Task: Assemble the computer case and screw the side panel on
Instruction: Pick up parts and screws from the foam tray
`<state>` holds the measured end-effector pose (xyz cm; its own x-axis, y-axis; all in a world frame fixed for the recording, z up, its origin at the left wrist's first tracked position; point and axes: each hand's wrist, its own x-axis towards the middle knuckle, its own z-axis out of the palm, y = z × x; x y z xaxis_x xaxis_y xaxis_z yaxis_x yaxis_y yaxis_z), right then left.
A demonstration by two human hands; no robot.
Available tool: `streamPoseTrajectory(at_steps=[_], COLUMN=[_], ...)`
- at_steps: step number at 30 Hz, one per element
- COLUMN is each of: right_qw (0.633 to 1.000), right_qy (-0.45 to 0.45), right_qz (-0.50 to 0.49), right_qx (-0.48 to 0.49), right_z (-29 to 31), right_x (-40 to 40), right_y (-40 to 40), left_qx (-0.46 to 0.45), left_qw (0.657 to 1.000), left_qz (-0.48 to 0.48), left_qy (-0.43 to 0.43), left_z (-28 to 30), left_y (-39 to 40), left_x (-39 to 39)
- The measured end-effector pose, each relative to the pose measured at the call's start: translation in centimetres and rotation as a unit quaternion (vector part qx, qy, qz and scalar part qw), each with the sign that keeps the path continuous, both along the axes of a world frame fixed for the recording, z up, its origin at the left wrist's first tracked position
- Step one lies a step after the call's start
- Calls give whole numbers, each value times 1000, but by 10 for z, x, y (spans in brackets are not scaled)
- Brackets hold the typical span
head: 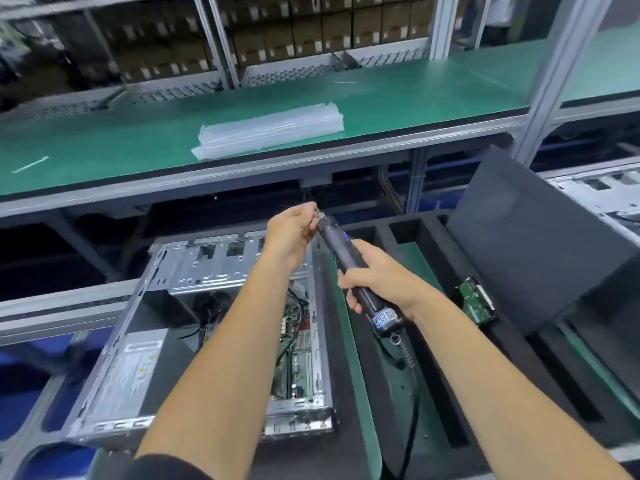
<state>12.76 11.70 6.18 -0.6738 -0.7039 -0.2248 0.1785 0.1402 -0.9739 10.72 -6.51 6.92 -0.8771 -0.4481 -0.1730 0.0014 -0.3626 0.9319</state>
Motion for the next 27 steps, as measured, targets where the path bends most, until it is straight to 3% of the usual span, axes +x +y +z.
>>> streamPoseTrajectory(at_steps=[7,10,19,27], right_qw=[1000,1000,998,995], right_qy=[21,21,6,-27], right_qz=[5,5,34,80], right_qx=[15,12,47,44], right_z=[7,7,9,3], right_x=[65,87,119,144], right_y=[-67,-87,-97,-78], left_qx=[-94,-93,-121,-180], left_qw=[995,995,988,942], left_qz=[25,14,-94,-260], left_qy=[-8,-9,-3,-110], left_z=[3,4,-9,-6], left_y=[-80,-103,-136,-158], left_x=[52,69,106,140])
